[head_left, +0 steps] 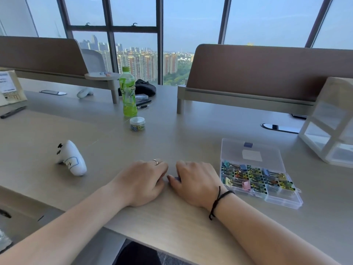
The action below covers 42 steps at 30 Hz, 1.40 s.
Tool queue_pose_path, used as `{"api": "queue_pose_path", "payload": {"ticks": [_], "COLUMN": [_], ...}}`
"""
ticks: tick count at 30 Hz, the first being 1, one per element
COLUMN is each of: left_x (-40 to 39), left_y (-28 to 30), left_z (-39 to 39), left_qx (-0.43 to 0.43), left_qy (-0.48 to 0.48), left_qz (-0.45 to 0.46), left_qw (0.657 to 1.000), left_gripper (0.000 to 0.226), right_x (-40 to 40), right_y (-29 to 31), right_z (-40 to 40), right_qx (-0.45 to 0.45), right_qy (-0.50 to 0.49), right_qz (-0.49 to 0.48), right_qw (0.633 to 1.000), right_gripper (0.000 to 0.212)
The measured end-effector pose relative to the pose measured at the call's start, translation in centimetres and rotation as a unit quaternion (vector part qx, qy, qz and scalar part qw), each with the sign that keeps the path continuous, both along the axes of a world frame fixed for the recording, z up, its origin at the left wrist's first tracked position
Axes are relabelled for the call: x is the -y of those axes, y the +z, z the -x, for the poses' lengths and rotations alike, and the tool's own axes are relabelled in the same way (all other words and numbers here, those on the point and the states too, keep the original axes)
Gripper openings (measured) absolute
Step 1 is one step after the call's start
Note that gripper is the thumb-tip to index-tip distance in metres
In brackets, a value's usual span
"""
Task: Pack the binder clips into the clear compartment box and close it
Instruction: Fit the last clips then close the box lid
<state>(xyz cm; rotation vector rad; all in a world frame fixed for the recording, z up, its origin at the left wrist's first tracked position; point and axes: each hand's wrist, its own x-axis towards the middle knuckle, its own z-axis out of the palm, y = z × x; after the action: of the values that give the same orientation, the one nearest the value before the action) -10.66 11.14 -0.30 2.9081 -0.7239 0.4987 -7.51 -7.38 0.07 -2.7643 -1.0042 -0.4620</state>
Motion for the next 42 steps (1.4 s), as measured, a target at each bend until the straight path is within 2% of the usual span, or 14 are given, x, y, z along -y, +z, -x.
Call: {"api": "queue_pose_path", "payload": {"ticks": [4, 6, 12, 16, 19, 26, 29, 31, 34, 39, 42], "left_x": [0.7, 1.6, 3.5, 3.8, 4.6, 5.1, 5.6, 6.0, 6.5, 7.7, 8.9], "left_y": [-0.1, 0.1, 0.3, 0.5, 0.6, 0.6, 0.6, 0.5, 0.2, 0.0, -0.1], "left_z": [0.7, 1.1, 0.9, 1.0, 1.8, 2.3, 3.0, 3.4, 3.9, 3.5, 2.7], "left_qx": [0.042, 0.025, -0.017, -0.034, 0.007, 0.052, 0.061, 0.062, 0.067, 0.058, 0.048], "left_qy": [0.020, 0.039, 0.092, 0.088, 0.057, 0.043, 0.063, 0.103, 0.147, 0.155, 0.153], "left_qz": [-0.020, -0.022, -0.046, -0.049, -0.048, -0.028, -0.034, -0.047, -0.077, -0.076, -0.080], "left_qw": [0.999, 0.999, 0.995, 0.994, 0.997, 0.997, 0.996, 0.992, 0.984, 0.983, 0.984], "left_gripper": [0.012, 0.018, 0.014, 0.017, 0.021, 0.023, 0.038, 0.047, 0.045, 0.050, 0.051], "right_x": [0.4, 0.5, 1.2, 2.1, 2.9, 3.3, 3.7, 4.5, 6.6, 12.3, 15.5], "right_y": [-0.1, -0.2, -0.2, -0.4, -0.6, -1.0, -0.4, 0.4, 1.9, 4.1, 4.5], "right_z": [0.1, 0.2, 0.0, 0.1, 0.2, 0.2, 0.4, 0.6, 0.5, -0.1, -0.5], "right_qx": [0.007, 0.017, 0.021, 0.070, 0.100, 0.016, -0.017, -0.035, -0.071, -0.148, -0.150], "right_qy": [0.012, 0.025, 0.073, 0.063, 0.071, 0.084, 0.088, 0.076, 0.028, -0.048, -0.082], "right_qz": [-0.020, -0.032, -0.056, -0.079, -0.100, -0.175, -0.193, -0.208, -0.244, -0.276, -0.259], "right_qw": [1.000, 0.999, 0.995, 0.992, 0.987, 0.981, 0.977, 0.975, 0.967, 0.949, 0.951], "right_gripper": [0.036, 0.034, 0.022, 0.025, 0.026, 0.038, 0.041, 0.037, 0.023, 0.006, 0.005]}}
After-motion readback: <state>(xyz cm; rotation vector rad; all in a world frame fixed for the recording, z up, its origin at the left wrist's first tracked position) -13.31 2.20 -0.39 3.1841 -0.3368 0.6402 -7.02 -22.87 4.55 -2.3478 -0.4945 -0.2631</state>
